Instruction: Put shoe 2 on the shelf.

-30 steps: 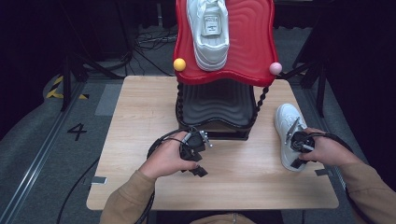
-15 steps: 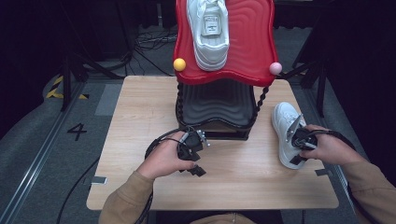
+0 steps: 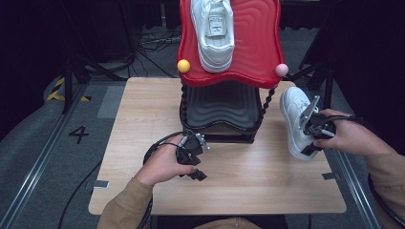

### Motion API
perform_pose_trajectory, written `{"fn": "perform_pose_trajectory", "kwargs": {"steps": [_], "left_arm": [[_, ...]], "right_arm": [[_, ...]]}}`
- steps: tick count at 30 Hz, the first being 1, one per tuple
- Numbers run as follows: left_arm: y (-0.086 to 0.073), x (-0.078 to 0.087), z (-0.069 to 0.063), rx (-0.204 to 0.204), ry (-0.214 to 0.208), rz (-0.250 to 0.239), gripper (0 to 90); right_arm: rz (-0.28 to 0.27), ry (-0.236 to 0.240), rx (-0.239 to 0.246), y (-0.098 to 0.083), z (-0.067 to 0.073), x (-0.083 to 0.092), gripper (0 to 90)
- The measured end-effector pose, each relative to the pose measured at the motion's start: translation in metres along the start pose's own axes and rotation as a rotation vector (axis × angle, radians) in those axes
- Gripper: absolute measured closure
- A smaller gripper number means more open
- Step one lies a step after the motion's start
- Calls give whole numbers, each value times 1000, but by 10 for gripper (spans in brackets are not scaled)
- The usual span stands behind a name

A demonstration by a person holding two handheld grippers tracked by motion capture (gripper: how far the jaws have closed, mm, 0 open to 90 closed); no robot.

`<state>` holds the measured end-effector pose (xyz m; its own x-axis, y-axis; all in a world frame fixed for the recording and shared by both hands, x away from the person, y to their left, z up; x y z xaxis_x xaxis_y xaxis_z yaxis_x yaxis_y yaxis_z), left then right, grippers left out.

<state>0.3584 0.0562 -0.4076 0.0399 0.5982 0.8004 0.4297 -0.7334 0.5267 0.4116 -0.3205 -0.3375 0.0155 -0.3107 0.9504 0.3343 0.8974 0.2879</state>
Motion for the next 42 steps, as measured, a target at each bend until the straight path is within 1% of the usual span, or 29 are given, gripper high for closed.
{"fn": "perform_pose_trajectory", "kwargs": {"steps": [3, 10, 12, 21, 22, 23, 26, 27, 28, 29, 30, 31, 32, 33, 37, 38, 39, 42], "left_arm": [[-1, 1, 0, 8, 1, -3, 378], [-3, 2, 0, 6, 2, -4, 378], [-4, 3, 0, 6, 2, -6, 378], [-5, 4, 1, 10, 0, -11, 377], [-5, 4, 1, 13, -1, -16, 377], [-6, 5, 1, 14, -2, -15, 377], [-7, 6, 4, 12, -3, -14, 377], [-7, 6, 4, 12, -3, -14, 377], [-7, 6, 4, 14, -2, -17, 377], [-7, 5, 5, 10, -3, -19, 377], [-7, 5, 6, 19, -4, -17, 377], [-7, 5, 6, 20, -6, -23, 377], [-7, 5, 7, 18, -9, -16, 377], [-7, 5, 7, 23, -9, -20, 377], [-6, 5, 9, 15, -12, -25, 377], [-6, 5, 9, 15, -12, -25, 376], [-6, 5, 10, 13, -13, -19, 376], [-4, 6, 10, 4, -17, -27, 376]], "right_arm": [[-6, -11, 4, 7, 2, 14, 800], [-24, -33, 9, 23, 7, 46, 798], [-31, -37, 10, 26, 8, 53, 798], [-27, -62, 11, 43, 12, 86, 797], [-27, -62, 11, 43, 12, 86, 797], [-30, -65, 11, 45, 12, 91, 798], [-39, -84, 16, 53, 12, 107, 798], [-39, -84, 16, 53, 12, 107, 798], [-37, -98, 15, 58, 13, 117, 798], [-37, -98, 15, 58, 13, 117, 798], [-37, -102, 16, 60, 13, 120, 798], [-40, -108, 18, 63, 12, 125, 798], [-43, -114, 17, 66, 12, 129, 798], [-44, -118, 17, 68, 12, 132, 798], [-52, -149, 22, 79, 14, 147, 798], [-52, -149, 22, 79, 14, 147, 798], [-54, -158, 28, 83, 15, 151, 798], [-84, -175, 40, 92, 19, 163, 798]]}}
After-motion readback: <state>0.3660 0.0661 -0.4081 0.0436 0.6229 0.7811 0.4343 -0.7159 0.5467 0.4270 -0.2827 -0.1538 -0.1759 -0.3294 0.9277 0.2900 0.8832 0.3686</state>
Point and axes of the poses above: each handheld gripper's, and its own axes: x roughly backward along the jaws, y roughly out of its top, z roughly to its left, the point moved 2 cm from there along -x, roughly forward along the jaws, and after that the axes turned 11 degrees about -z, right-handed, at the moved point
